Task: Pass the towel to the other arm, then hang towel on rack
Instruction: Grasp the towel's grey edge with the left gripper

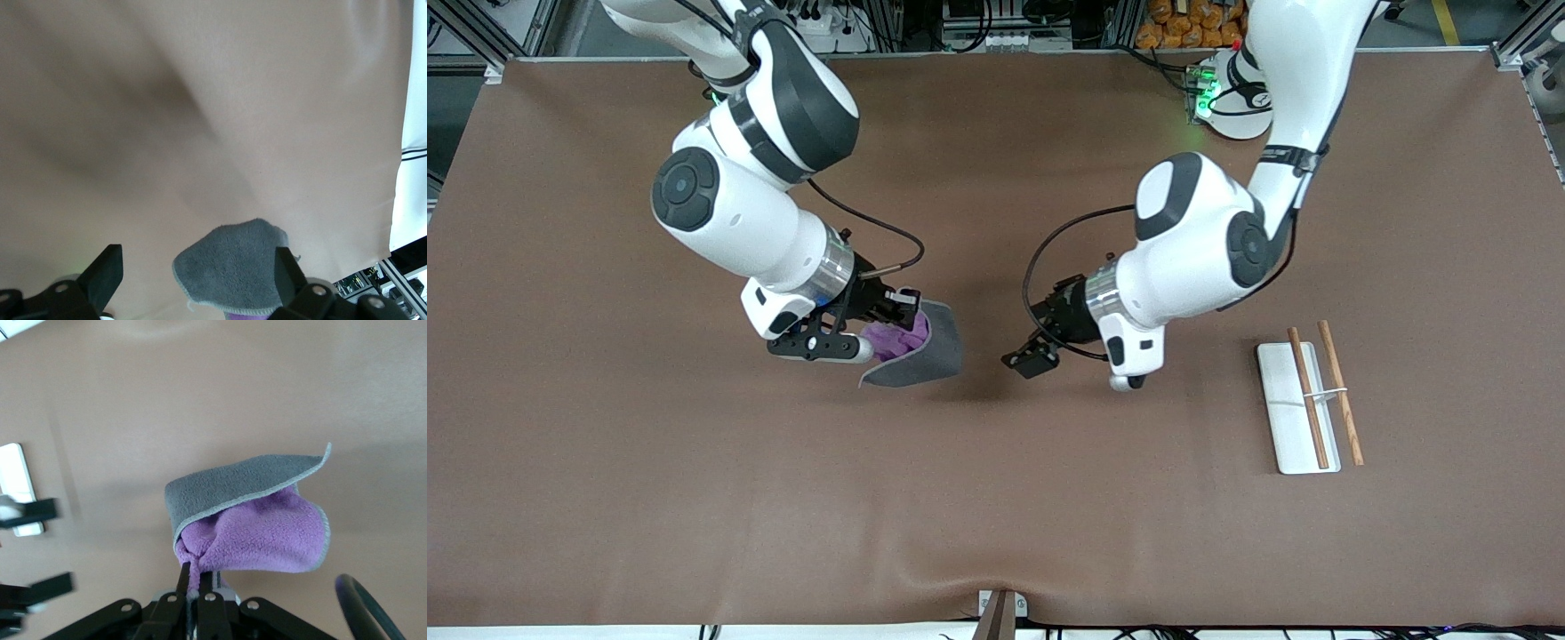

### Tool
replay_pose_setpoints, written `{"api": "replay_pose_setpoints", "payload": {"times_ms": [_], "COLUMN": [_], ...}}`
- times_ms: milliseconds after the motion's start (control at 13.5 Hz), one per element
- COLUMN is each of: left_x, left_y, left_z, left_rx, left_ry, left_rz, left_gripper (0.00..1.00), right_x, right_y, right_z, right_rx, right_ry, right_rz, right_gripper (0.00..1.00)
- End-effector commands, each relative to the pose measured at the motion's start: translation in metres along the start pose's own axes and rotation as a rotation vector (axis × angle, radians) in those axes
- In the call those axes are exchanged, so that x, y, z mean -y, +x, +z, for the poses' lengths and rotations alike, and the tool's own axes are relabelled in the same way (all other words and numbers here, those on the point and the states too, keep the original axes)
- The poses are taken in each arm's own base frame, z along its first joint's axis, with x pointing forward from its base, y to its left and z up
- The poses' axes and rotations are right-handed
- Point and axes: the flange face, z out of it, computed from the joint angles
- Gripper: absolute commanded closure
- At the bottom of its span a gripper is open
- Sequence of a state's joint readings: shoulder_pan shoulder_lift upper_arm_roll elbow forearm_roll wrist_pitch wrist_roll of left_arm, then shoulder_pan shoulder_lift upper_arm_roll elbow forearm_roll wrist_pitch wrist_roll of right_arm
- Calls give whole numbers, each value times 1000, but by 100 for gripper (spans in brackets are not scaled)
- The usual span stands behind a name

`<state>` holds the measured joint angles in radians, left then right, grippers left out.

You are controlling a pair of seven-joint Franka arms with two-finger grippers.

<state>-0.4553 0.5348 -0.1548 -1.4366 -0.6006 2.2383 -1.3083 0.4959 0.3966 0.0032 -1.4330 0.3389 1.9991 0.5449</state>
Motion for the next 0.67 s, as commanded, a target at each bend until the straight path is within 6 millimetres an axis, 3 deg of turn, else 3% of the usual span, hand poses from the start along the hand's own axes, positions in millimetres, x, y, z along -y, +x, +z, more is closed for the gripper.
{"api": "replay_pose_setpoints", "payload": {"times_ms": [0,222,593], "left_x": [-4,-4,-5], "left_y": [-11,-20,-20], "left_z": [10,26,43], "left_rx": [6,17,3], "left_ry": [-44,-86,-140], "left_rz": [-46,-80,-103], "left_gripper": [0,0,21], "right_x": [19,29,32], "right_y": [-6,-10,-12], "right_z": [-2,3,6], "right_rx": [-22,-41,-40], "right_ry": [42,58,57], "right_rz": [37,55,56], "right_gripper": [100,100,100]}}
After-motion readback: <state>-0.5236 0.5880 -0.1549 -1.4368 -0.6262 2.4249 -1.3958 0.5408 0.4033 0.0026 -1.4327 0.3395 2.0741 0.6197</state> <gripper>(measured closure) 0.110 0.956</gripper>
